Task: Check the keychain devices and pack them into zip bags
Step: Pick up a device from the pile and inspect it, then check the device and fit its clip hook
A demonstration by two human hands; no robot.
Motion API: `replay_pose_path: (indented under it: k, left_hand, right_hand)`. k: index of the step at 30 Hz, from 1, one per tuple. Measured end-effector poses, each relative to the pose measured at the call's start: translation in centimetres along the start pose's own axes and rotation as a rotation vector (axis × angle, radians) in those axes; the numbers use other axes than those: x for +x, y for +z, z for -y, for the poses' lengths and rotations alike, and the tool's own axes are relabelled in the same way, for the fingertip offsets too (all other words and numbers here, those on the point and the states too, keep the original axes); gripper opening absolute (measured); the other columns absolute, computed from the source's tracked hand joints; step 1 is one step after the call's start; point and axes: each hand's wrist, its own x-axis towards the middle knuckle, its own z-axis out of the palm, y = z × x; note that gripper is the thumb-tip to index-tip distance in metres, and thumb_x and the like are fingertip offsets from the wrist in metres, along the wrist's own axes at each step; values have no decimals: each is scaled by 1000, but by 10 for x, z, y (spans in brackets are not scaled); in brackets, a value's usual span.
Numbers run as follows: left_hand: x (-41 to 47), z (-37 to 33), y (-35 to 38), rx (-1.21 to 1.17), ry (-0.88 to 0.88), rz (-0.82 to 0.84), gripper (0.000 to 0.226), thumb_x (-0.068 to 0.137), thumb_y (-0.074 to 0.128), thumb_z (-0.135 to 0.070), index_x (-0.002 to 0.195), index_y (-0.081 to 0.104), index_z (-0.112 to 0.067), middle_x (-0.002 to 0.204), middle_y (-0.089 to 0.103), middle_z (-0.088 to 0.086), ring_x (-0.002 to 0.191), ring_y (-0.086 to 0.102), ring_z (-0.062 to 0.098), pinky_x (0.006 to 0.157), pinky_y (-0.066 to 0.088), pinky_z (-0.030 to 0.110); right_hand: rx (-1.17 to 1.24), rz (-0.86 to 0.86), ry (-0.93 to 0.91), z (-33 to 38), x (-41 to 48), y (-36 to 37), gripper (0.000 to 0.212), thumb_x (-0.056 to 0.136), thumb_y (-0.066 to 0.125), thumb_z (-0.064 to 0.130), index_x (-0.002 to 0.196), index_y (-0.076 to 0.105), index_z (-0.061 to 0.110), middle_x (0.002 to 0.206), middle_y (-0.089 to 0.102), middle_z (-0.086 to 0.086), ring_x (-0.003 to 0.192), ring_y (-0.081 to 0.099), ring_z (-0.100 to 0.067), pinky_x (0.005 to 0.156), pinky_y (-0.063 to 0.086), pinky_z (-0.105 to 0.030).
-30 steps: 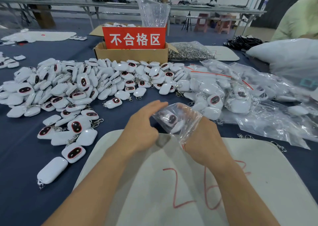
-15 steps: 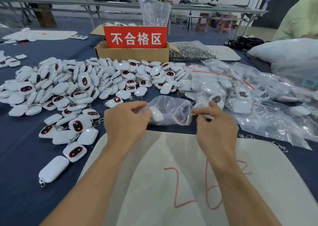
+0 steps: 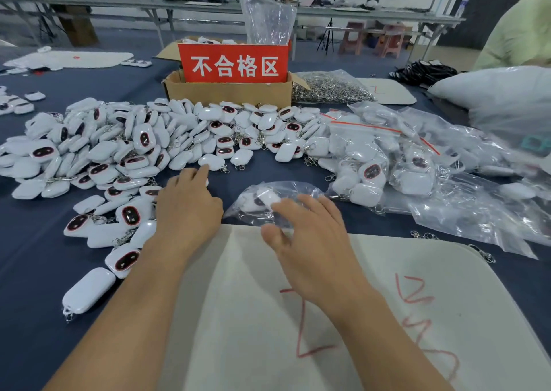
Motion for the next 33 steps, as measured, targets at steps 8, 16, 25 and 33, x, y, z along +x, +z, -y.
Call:
replay_pose_path:
  k: [8, 16, 25, 33]
  left_hand:
    - [-2, -2, -2, 121, -87, -153, 42, 94, 60, -17, 135, 64, -24, 138, 56, 7, 125, 48, 34, 100, 34, 44]
    - [-4, -8, -6, -207, -96, -229, 60, 89, 65, -4, 147, 51, -15, 135, 57, 11, 122, 54, 34, 92, 41, 42]
    - [-41, -72, -23, -1155, 87, -75, 37, 81, 77, -11, 97, 77, -44, 89, 78, -14, 75, 70, 4, 67, 54, 18]
    - [-64, -89, -25, -1036, 251, 132, 22, 97, 57, -34, 97, 78, -25, 78, 74, 1, 74, 70, 24, 76, 59, 49]
  right_hand:
    - [-47, -38, 193, -7, 5, -4, 28, 99, 51, 31, 74, 62, 31, 83, 67, 7, 89, 54, -11, 124, 13, -33]
    - [245, -263, 168, -3, 0, -3, 14, 91, 64, 23, 80, 73, 21, 87, 68, 17, 81, 58, -9, 74, 44, -25]
    - [1046, -69, 448, -8, 14, -4, 32, 93, 67, 20, 125, 69, 23, 100, 79, -4, 83, 77, -21, 72, 62, -33]
    - [1111, -167, 341, -9, 14, -13, 26, 99, 65, 14, 76, 77, 15, 64, 66, 3, 55, 57, -6, 52, 44, -14]
